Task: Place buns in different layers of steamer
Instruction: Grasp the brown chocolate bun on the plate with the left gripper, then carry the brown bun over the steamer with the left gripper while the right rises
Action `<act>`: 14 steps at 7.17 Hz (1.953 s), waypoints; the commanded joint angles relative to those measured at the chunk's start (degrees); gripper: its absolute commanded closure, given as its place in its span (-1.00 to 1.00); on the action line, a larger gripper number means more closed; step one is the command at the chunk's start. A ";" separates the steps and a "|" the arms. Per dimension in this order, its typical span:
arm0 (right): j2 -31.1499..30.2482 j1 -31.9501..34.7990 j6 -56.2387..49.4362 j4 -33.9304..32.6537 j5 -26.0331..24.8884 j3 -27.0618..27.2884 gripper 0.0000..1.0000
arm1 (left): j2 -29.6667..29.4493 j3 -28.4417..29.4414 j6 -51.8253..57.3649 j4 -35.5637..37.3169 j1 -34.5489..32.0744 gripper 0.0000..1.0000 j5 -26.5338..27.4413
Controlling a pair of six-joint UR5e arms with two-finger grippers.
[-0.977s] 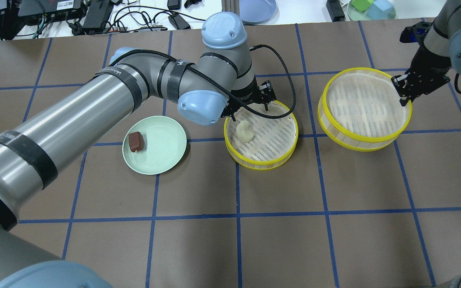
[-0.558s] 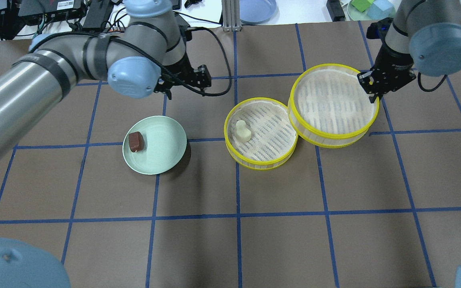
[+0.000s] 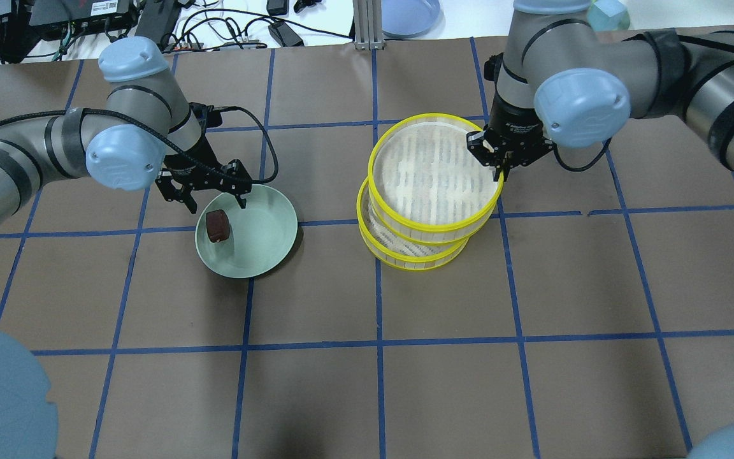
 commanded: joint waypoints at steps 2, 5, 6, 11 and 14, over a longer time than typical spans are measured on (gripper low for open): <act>2.70 1.78 1.38 -0.96 -0.26 0.34 1.00 | -1.95 -2.48 0.69 0.19 0.78 -0.93 0.04; 4.29 2.31 1.12 -2.89 -0.61 0.69 1.00 | -3.53 -1.88 2.18 1.60 0.69 0.99 -0.31; 4.38 2.40 0.94 -2.80 -0.79 0.69 1.00 | -3.45 -1.70 2.28 1.86 0.60 1.00 -0.49; -0.86 2.23 0.33 -1.49 -0.97 -1.41 -1.00 | 1.01 2.50 3.16 -0.83 -0.36 1.00 -2.14; -10.27 2.14 0.06 10.41 -0.97 -6.31 -1.00 | 7.26 10.32 -8.13 -7.88 -9.46 1.00 -2.43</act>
